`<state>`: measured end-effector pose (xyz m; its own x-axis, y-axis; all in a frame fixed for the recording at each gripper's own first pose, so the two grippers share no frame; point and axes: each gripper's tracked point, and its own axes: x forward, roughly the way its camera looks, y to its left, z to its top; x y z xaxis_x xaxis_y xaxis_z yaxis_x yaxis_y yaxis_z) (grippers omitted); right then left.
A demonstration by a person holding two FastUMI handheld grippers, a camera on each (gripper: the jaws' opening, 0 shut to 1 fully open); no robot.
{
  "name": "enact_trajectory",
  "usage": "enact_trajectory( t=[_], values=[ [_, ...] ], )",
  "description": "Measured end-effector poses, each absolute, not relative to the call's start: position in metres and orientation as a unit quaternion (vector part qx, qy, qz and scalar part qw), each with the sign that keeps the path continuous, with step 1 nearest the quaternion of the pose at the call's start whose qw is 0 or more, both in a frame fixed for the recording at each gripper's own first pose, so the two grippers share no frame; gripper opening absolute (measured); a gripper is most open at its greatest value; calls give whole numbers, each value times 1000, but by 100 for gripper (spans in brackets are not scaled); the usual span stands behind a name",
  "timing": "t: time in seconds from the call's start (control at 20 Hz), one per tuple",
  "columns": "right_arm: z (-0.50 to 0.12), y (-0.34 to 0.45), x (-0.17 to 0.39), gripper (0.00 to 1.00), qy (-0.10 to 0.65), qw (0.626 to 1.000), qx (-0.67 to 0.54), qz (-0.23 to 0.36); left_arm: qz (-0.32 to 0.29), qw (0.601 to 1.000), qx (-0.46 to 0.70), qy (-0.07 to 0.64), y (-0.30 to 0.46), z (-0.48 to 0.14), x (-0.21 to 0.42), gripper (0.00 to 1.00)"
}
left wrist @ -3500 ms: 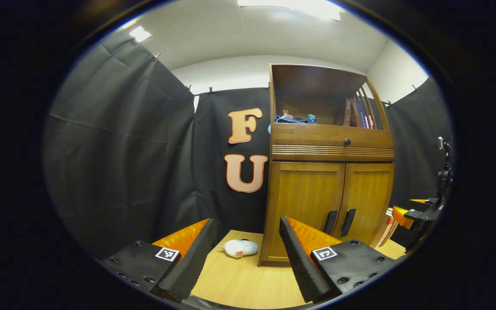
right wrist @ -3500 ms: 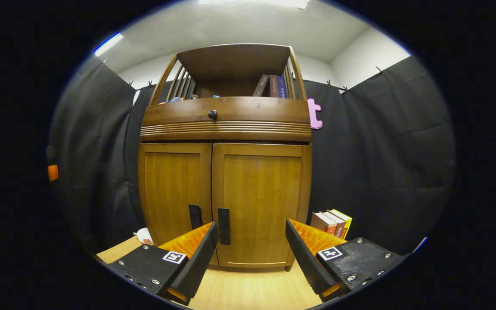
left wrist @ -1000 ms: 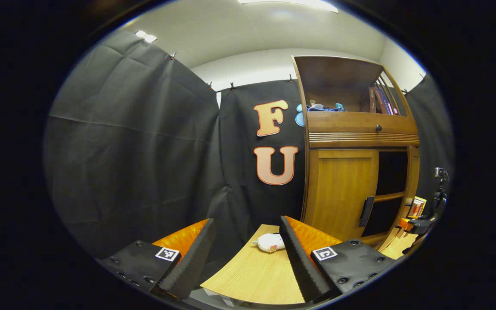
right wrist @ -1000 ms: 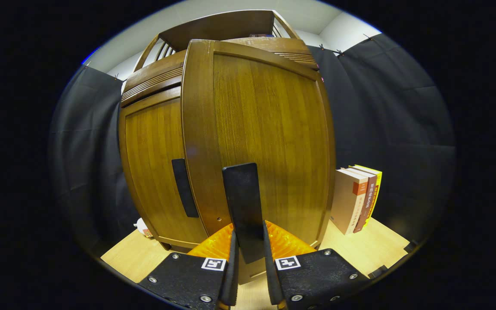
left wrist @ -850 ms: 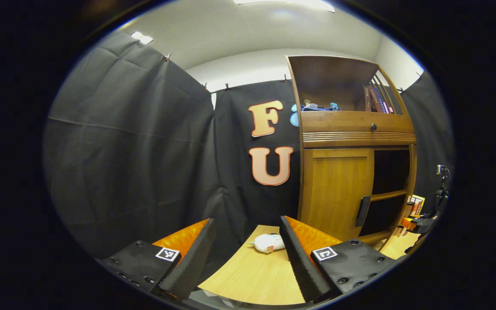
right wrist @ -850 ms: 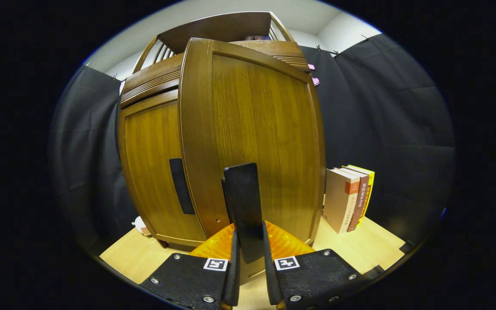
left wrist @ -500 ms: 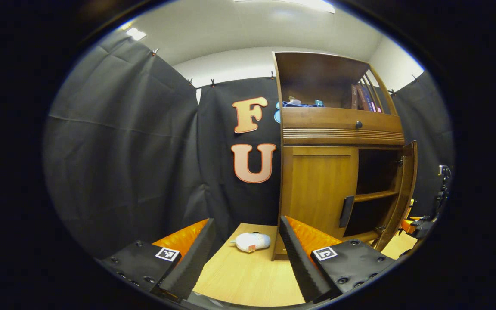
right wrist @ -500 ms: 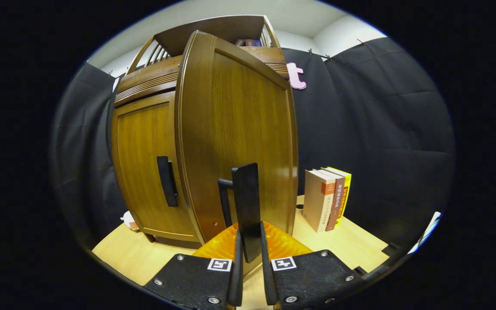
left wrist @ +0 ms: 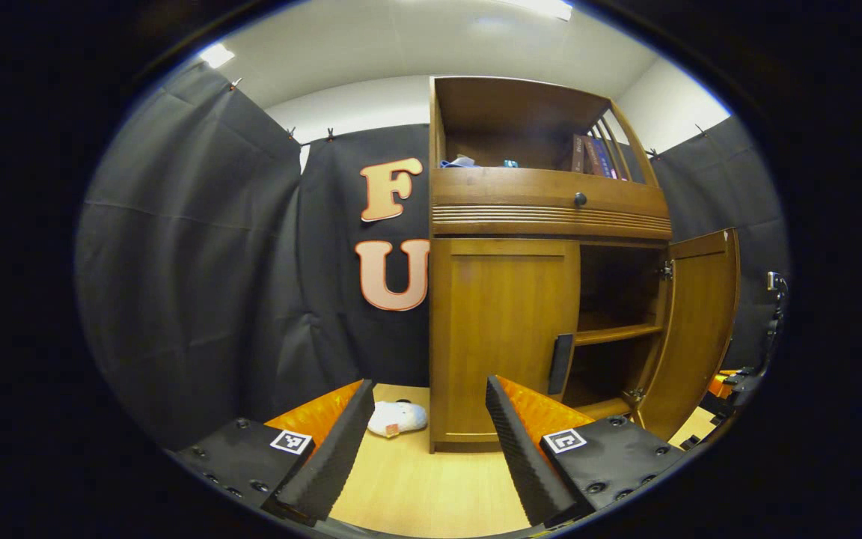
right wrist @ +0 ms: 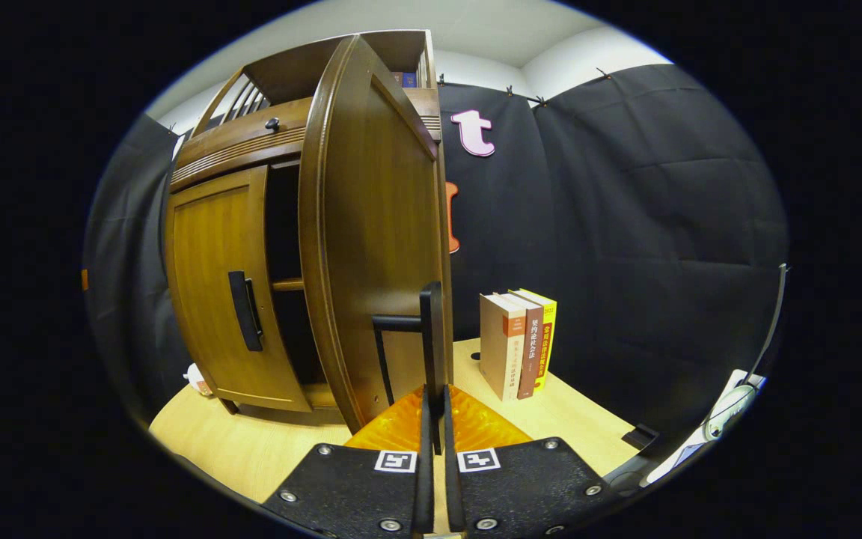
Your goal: Open the right door of the double-door shoe cabinet with the right hand, and open the left door with the left hand.
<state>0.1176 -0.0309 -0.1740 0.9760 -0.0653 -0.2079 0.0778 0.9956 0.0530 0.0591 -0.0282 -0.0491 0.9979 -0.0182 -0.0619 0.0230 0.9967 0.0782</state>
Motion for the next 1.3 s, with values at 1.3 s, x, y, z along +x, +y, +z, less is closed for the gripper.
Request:
enact_trajectory(
  t=[1.3],
  values=[
    [-160, -187, 91, 13, 105, 994, 28, -34, -79, 996, -5, 39, -222, -138, 201, 93]
  ],
)
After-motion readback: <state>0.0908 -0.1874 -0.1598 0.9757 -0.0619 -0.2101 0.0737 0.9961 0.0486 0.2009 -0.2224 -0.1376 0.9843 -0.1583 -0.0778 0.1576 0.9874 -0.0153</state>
